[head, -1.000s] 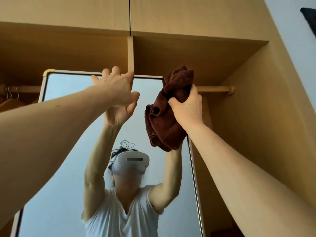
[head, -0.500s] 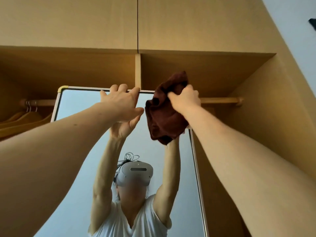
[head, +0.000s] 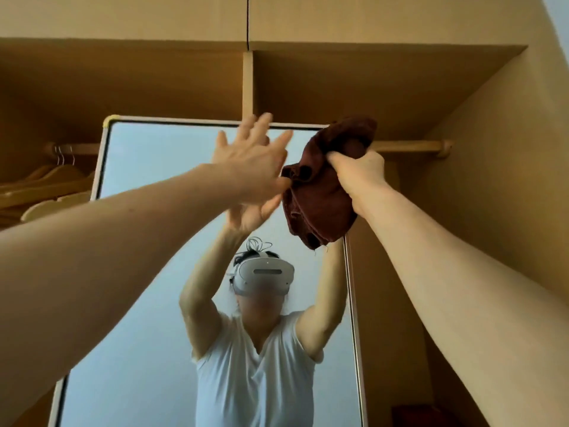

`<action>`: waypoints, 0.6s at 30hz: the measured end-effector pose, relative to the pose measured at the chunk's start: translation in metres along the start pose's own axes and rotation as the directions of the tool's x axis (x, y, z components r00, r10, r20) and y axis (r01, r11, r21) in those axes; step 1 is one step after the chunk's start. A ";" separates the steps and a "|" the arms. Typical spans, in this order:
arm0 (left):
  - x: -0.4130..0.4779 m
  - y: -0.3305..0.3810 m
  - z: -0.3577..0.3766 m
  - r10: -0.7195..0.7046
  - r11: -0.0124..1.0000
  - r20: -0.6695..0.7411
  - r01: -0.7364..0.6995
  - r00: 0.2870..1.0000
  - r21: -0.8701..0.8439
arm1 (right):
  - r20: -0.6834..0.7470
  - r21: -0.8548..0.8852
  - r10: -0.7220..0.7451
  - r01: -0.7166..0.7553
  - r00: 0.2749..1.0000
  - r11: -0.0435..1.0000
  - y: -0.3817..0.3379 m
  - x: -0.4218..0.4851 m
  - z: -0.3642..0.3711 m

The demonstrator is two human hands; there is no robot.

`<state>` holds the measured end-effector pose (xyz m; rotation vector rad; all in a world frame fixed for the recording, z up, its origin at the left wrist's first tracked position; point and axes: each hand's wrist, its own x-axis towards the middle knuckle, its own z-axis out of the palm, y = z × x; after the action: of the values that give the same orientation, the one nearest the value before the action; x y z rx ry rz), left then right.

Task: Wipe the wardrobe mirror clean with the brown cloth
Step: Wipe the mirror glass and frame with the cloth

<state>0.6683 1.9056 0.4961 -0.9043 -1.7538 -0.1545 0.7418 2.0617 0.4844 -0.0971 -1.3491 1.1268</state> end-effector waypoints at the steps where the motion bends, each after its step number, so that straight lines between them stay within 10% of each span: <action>1: -0.005 0.010 0.006 0.031 0.999 0.013 -0.031 0.999 -0.022 | -0.006 -0.003 -0.003 0.003 1.000 1.000 0.003 0.000 0.000; 18: -0.037 0.037 0.019 0.138 0.968 0.233 -0.181 0.963 0.174 | 0.031 0.053 -0.136 0.134 0.990 0.990 0.107 -0.092 -0.039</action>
<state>0.6810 1.9229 0.4450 -0.9426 -1.8510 0.2277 0.7284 2.0744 0.3395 0.0502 -1.3361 1.0516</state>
